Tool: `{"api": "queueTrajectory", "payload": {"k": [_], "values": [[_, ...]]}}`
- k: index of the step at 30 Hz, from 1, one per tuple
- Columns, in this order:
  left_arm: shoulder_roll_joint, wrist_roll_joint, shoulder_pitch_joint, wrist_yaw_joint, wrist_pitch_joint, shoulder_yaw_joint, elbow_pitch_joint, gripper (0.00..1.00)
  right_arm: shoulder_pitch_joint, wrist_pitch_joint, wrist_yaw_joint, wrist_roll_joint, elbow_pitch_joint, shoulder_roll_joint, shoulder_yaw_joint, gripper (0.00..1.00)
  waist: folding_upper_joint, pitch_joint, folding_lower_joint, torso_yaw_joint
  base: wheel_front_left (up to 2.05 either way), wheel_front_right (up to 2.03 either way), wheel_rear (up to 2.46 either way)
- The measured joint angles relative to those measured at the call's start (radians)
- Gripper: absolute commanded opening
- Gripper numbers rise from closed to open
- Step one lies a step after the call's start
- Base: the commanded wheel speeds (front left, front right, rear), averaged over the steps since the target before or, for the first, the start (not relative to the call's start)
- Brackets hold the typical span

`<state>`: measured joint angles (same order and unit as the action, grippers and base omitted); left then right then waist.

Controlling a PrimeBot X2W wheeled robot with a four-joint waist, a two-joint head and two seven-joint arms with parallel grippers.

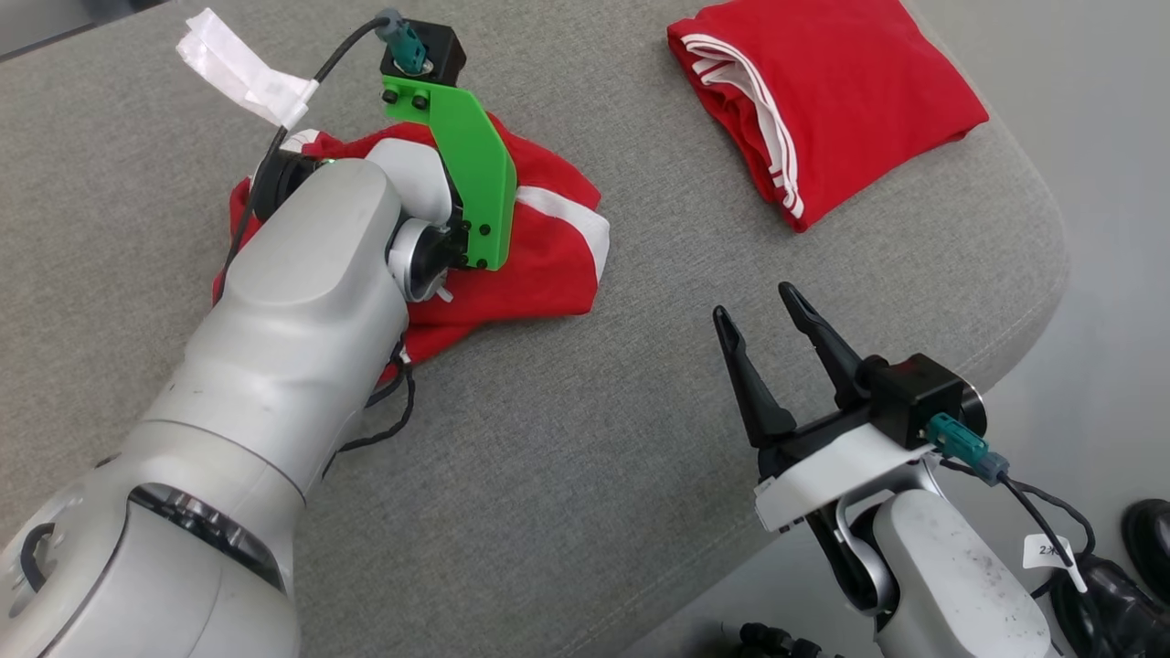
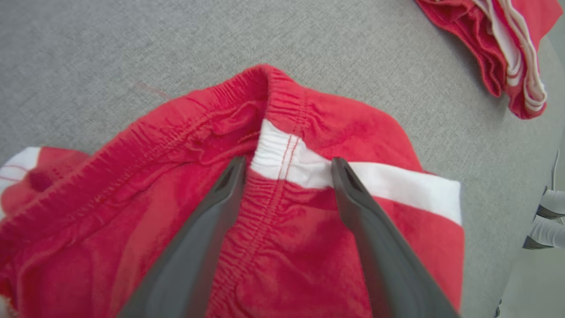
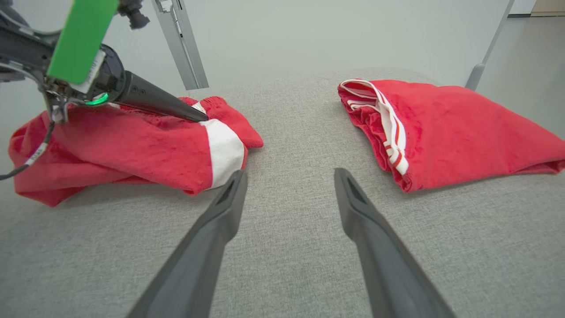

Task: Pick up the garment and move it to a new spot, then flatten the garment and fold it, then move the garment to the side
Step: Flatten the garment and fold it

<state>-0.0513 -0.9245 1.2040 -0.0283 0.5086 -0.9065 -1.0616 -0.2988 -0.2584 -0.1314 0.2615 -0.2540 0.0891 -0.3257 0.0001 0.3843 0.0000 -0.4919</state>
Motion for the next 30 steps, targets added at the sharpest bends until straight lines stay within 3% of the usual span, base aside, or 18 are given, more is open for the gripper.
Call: {"api": "queueTrajectory", "payload": {"k": [1, 2, 10, 14, 19, 23, 30], "values": [[0.0, -0.003, -0.001, -0.009, 0.011, -0.002, -0.002, 0.83, -0.001, 0.0, 0.0, 0.0, -0.001, 0.0, 0.001, 1.0, 0.0, 0.002, 0.0, -0.001, 0.0, 0.0, 0.0], [0.0, -0.005, -0.002, -0.018, 0.013, -0.005, 0.0, 0.0, -0.001, 0.0, 0.0, 0.0, -0.002, -0.001, 0.003, 1.0, 0.0, 0.003, 0.0, -0.001, 0.0, 0.0, 0.0], [0.001, -0.015, 0.013, -0.056, -0.155, 0.021, 0.077, 0.0, -0.001, -0.003, 0.0, -0.003, -0.003, -0.002, 0.025, 1.0, 0.0, -0.004, 0.0, 0.035, 0.0, 0.0, 0.0], [0.0, -0.014, 0.07, -0.08, -0.328, 0.046, 0.165, 0.0, 0.0, -0.003, 0.0, -0.01, -0.003, 0.011, 0.031, 1.0, 0.0, -0.019, 0.0, 0.068, 0.0, 0.0, 0.0], [-0.003, -0.054, 0.092, -0.098, -0.459, 0.072, 0.298, 0.0, 0.001, -0.003, 0.0, -0.01, -0.003, 0.023, 0.031, 1.0, 0.0, -0.046, 0.0, 0.118, 0.0, 0.0, 0.0], [-0.026, -0.106, 0.086, -0.099, -0.502, 0.107, 0.359, 0.0, 0.007, -0.003, 0.0, -0.01, -0.003, 0.03, 0.031, 1.0, 0.0, -0.068, 0.0, 0.162, 0.0, 0.0, 0.0], [-0.116, -0.159, -0.206, -0.093, -0.523, 0.081, 0.443, 0.0, 0.036, 0.022, 0.0, -0.018, 0.022, 0.047, 0.056, 1.0, 0.0, -0.107, 0.0, 0.269, 0.0, 0.0, 0.0]]}}
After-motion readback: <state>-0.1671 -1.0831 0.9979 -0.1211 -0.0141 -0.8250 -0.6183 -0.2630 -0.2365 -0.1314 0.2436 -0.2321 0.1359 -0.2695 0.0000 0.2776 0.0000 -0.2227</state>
